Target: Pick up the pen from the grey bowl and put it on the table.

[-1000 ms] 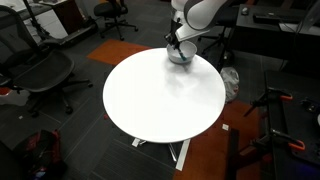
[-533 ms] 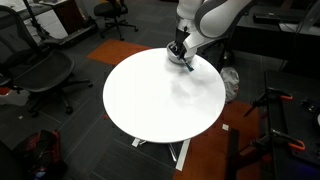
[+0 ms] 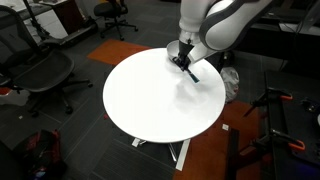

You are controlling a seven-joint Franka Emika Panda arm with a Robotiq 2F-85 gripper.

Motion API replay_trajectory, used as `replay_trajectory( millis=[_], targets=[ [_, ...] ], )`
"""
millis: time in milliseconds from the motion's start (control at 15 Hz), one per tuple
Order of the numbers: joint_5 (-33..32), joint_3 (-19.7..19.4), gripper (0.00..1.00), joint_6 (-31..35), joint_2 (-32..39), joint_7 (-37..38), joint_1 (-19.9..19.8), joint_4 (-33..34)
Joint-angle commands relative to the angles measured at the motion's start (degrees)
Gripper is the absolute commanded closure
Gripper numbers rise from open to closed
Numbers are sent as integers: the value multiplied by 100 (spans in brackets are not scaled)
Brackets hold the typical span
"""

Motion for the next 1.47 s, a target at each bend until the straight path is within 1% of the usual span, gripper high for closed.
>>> replay_trajectory(
  millis=[0,533,933,1000,1067,1133,1333,1400],
  targets=[
    [177,75,95,-9,-67,-29,-126,-210],
    [571,117,95,-40,223,-106,-402,-113],
    [612,98,95,-51,401,-109,-460,-12],
    [590,70,56,-64,422,-77,-435,3],
    [591,75,55,-65,436,-85,-437,12],
    [582,64,49,-58,445,-74,-425,14],
    [567,54,25,-69,460,-83,-417,41],
    [553,46,19,-69,448,-91,-412,42]
  ],
)
